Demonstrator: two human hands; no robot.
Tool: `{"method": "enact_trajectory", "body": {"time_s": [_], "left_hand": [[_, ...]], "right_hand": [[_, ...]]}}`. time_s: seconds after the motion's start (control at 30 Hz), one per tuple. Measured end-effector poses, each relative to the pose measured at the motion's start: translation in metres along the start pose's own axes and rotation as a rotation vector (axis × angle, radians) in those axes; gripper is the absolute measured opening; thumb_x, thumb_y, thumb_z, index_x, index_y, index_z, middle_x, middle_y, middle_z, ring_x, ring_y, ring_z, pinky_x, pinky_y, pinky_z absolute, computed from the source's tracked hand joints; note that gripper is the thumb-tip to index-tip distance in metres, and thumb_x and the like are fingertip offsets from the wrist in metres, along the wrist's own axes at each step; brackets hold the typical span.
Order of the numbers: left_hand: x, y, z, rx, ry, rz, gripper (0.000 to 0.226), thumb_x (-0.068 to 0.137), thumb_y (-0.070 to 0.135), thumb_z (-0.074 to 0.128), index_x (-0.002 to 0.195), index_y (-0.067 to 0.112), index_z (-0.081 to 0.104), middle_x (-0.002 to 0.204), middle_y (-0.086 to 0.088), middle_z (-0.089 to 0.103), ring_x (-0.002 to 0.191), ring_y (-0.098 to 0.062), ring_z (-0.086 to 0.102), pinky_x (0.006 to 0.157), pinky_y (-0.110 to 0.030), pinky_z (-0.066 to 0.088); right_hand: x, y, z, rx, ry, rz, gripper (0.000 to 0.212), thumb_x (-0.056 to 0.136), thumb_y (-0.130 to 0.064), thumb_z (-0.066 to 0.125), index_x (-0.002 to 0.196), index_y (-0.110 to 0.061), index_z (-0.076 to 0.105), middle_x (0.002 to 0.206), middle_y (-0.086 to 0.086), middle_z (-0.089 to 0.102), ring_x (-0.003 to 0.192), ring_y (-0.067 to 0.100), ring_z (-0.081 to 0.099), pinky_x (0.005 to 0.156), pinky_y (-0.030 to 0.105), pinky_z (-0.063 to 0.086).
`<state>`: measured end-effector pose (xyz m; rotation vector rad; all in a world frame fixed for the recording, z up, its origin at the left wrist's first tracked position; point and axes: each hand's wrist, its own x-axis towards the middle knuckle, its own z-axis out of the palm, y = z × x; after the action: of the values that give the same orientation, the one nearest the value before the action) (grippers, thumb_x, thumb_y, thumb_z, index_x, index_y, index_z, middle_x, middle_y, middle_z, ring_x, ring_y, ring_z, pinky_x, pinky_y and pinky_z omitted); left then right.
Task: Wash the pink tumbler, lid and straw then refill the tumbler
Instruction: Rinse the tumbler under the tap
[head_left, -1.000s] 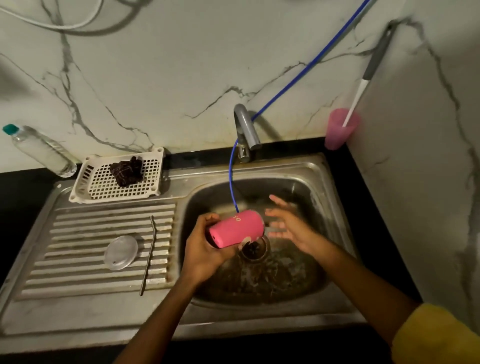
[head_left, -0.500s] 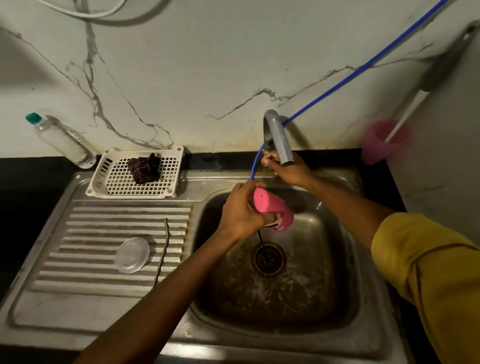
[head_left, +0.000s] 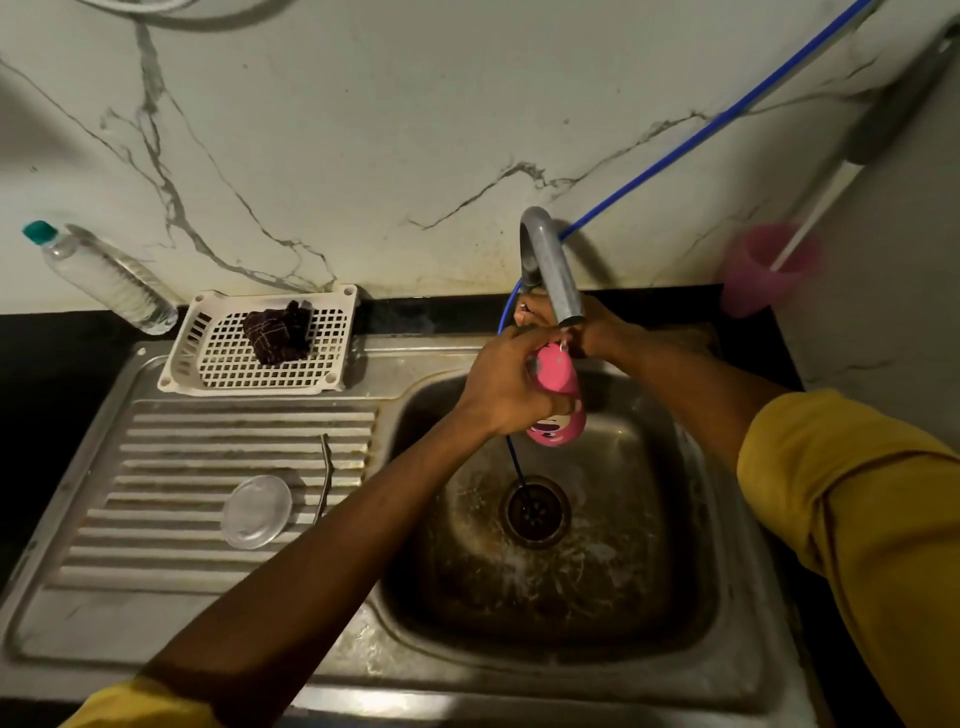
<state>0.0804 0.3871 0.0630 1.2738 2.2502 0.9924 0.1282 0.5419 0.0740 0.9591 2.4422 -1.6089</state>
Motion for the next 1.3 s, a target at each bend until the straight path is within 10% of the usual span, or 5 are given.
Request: {"method": "enact_trajectory", "body": {"time_s": [0.13, 0.57, 0.73, 1.03, 1.3], "left_hand": [[0.002, 0.002, 0.000, -0.017, 0.017, 0.024, 0.075, 0.065, 0.022, 0.093, 0.133, 0.017, 0.063, 0.124, -0.004, 0.061, 0.103, -0.009, 0.051, 0.089, -0.024, 0.042], [0.003, -0.005, 0.008, -0.040, 0.052, 0.138, 0.068, 0.059, 0.023, 0.095, 0.119, 0.009, 0.066, 0.114, -0.004, 0.065, 0.098, -0.014, 0.058, 0.085, -0.025, 0.047], [0.002, -0.011, 0.012, -0.027, 0.057, 0.226, 0.073, 0.058, 0.028, 0.093, 0.123, 0.010, 0.065, 0.113, -0.002, 0.065, 0.097, -0.010, 0.057, 0.084, -0.006, 0.037], [0.005, -0.004, 0.026, -0.193, 0.204, 0.201, 0.054, 0.080, 0.050, 0.077, 0.117, 0.013, 0.062, 0.103, -0.003, 0.068, 0.092, -0.017, 0.068, 0.075, -0.044, 0.058], [0.009, -0.002, 0.034, -0.374, 0.201, -0.081, 0.029, 0.103, 0.029, 0.055, 0.123, 0.011, 0.065, 0.099, 0.008, 0.067, 0.086, 0.000, 0.067, 0.073, -0.024, 0.056]], "right_hand": [[-0.006, 0.002, -0.004, -0.014, -0.061, -0.062, 0.014, 0.099, -0.027, 0.060, 0.093, -0.015, 0.064, 0.092, 0.010, 0.065, 0.093, 0.028, 0.060, 0.104, 0.052, 0.049], [-0.006, 0.009, -0.010, 0.057, -0.088, 0.011, 0.008, 0.103, -0.008, 0.050, 0.100, -0.007, 0.058, 0.082, -0.002, 0.045, 0.083, 0.011, 0.052, 0.094, 0.016, 0.046], [0.004, 0.034, 0.006, 0.225, 0.002, -0.043, 0.019, 0.099, -0.023, 0.056, 0.104, -0.010, 0.069, 0.091, 0.007, 0.066, 0.089, 0.020, 0.062, 0.086, 0.033, 0.052], [-0.063, 0.091, 0.030, 0.717, 0.110, -0.130, 0.028, 0.103, -0.031, 0.046, 0.127, -0.027, 0.061, 0.116, -0.008, 0.073, 0.107, 0.008, 0.069, 0.082, 0.024, 0.055], [-0.074, 0.106, 0.044, 0.544, 0.047, -0.114, 0.095, 0.061, -0.046, 0.090, 0.145, -0.033, 0.046, 0.132, 0.000, 0.065, 0.119, 0.021, 0.065, 0.097, 0.046, 0.055]]}}
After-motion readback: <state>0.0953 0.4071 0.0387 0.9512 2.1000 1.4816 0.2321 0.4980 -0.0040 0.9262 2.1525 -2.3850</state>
